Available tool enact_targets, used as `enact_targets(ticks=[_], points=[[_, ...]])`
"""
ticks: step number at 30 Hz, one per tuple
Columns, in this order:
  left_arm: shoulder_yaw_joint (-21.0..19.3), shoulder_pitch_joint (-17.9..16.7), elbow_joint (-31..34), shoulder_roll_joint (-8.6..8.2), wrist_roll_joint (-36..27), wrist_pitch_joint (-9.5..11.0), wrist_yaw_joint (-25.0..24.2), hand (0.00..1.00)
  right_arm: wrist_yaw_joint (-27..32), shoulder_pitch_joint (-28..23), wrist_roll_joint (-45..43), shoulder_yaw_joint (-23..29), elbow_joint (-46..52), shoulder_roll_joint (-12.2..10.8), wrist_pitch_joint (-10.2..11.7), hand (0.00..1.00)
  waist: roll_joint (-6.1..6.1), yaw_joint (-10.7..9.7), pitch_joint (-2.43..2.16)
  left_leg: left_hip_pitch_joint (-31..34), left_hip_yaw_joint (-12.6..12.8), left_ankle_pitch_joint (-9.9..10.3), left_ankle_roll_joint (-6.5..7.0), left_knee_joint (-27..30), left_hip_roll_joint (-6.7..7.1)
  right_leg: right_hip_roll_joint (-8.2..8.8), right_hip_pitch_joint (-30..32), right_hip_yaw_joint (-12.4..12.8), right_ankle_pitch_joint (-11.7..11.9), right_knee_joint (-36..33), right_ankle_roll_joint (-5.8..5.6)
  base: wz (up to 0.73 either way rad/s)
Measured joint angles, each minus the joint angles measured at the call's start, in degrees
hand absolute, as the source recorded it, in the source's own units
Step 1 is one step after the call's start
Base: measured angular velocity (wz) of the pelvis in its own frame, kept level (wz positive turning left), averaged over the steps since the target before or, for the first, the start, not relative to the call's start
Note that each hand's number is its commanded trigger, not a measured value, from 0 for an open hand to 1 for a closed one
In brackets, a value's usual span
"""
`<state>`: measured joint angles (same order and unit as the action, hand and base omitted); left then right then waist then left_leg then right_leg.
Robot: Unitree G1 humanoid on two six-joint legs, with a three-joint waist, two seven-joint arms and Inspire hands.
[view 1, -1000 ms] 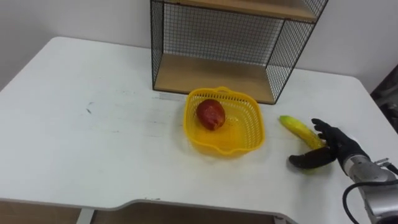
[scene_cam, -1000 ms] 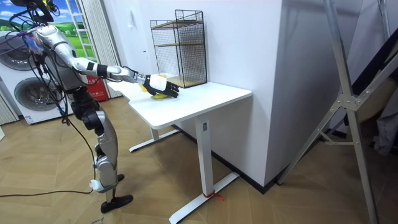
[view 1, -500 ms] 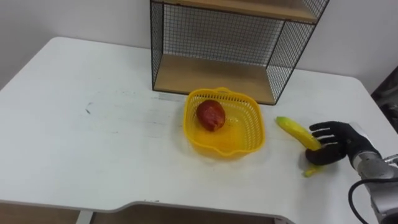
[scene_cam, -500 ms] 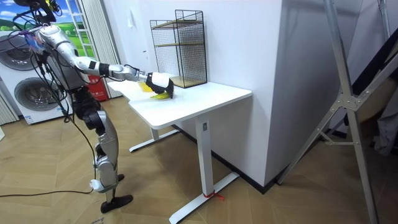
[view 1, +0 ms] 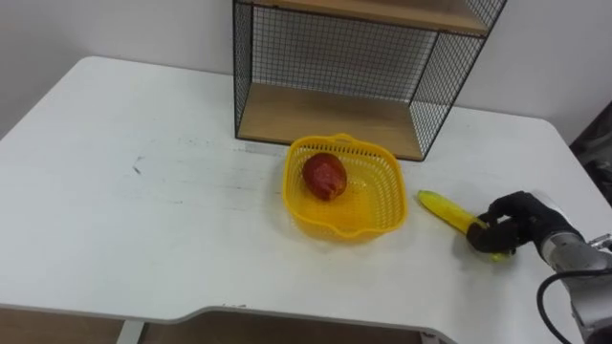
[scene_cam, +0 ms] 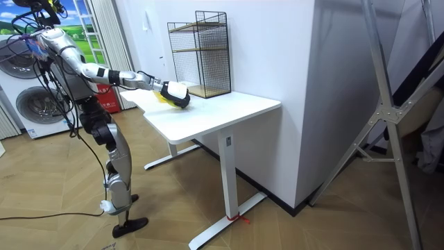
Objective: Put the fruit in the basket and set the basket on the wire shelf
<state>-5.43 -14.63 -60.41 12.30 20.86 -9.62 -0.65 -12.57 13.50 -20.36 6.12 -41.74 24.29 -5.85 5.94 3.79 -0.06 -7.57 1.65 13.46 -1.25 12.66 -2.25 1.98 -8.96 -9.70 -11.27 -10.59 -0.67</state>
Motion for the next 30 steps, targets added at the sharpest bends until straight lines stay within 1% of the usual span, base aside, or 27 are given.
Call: enact_targets(ticks=[5, 10, 11, 12, 14, 18, 20, 22, 25, 30], points=[[0.0, 0.1, -0.3, 0.06, -0.1, 0.4, 0.0, 0.00, -0.1, 0.0, 0.1, -0.1, 0.1, 0.0, 0.2, 1.00, 0.04, -0.2, -0.01, -0.1, 0.2, 0.0, 0.01, -0.1, 0.00, 0.00, 0.0, 0.2, 0.0, 0.1, 0.00, -0.01], [0.1, 0.3, -0.3, 0.06, -0.6, 0.4, 0.0, 0.00, 0.4, 0.0, 0.3, -0.7, 1.0, 0.0, 0.0, 1.00, 0.02, 0.0, -0.02, 0.1, 0.5, 0.0, 0.01, -0.3, -0.04, -0.03, 0.4, 0.5, 0.0, 0.0, 0.00, -0.03], [0.2, 0.2, -0.2, 0.06, -0.6, 0.3, 0.0, 0.00, 0.7, 0.0, 0.1, -1.0, 1.9, 0.0, -0.3, 1.00, 0.05, -0.1, -0.07, 0.2, 0.8, 0.0, 0.02, -0.5, -0.04, -0.03, 0.8, 0.8, 0.0, -0.1, 0.00, -0.11], [0.2, 0.1, -0.1, 0.05, -0.6, 0.3, 0.0, 0.00, 0.7, 0.0, 0.2, -1.2, 2.5, 0.0, -0.5, 1.00, 0.36, 0.0, -0.26, 0.3, 0.9, 0.0, 0.02, -0.5, -0.04, -0.03, 0.9, 1.0, 0.0, -0.1, 0.00, -0.11], [0.2, -0.2, 0.8, 0.09, -0.3, 0.3, 0.0, 0.00, 1.1, 0.0, 0.8, -2.3, 5.7, 0.0, -1.2, 1.00, 0.27, 0.0, -0.20, 0.4, 1.4, 0.0, 0.03, -0.5, -0.05, -0.03, 1.1, 1.5, 0.0, -0.3, 0.00, -0.10], [-0.1, 0.0, 1.2, 0.11, -0.1, 0.5, 0.0, 0.00, 2.2, -0.1, 3.2, -2.6, 12.2, -0.1, -1.2, 1.00, 0.02, -0.3, -0.09, 0.7, 1.7, 0.0, 0.04, -0.5, -0.06, -0.04, 1.5, 1.7, 0.0, -0.3, -0.02, -0.04], [-0.1, 0.2, 1.3, 0.18, -0.1, 0.9, 0.1, 0.00, 4.3, -0.2, 5.8, -2.4, 17.2, -0.1, -1.1, 1.00, -0.17, -0.5, -0.05, 0.8, 1.7, 0.0, 0.04, -0.5, -0.09, -0.07, 1.6, 1.7, 0.0, -0.2, -0.02, 0.00], [-0.1, 0.1, 1.3, 0.17, -0.1, 0.9, 0.3, 0.00, 6.2, -0.2, 7.6, -2.4, 19.6, -0.1, -0.9, 1.00, -0.25, -0.6, -0.02, 0.7, 1.6, 0.0, 0.04, -0.5, -0.10, -0.09, 1.4, 1.7, 0.0, -0.1, -0.02, 0.00], [-0.1, -0.1, 1.3, 0.15, -0.1, 0.9, 0.4, 0.00, 8.4, -0.2, 10.5, -2.4, 21.1, -0.1, -0.5, 1.00, -0.30, -0.5, 0.04, 0.4, 1.4, 0.0, 0.04, -0.5, -0.11, -0.09, 1.0, 1.5, 0.0, 0.0, -0.02, 0.01], [-0.1, -0.4, 1.3, 0.09, -0.1, 0.9, 0.4, 0.00, 9.1, -0.2, 12.7, -2.4, 22.4, -0.1, -0.5, 1.00, -0.71, -0.6, 0.30, 0.4, 1.3, 0.0, 0.04, -0.5, -0.11, -0.08, 0.8, 1.3, 0.0, 0.0, -0.02, 0.00]])
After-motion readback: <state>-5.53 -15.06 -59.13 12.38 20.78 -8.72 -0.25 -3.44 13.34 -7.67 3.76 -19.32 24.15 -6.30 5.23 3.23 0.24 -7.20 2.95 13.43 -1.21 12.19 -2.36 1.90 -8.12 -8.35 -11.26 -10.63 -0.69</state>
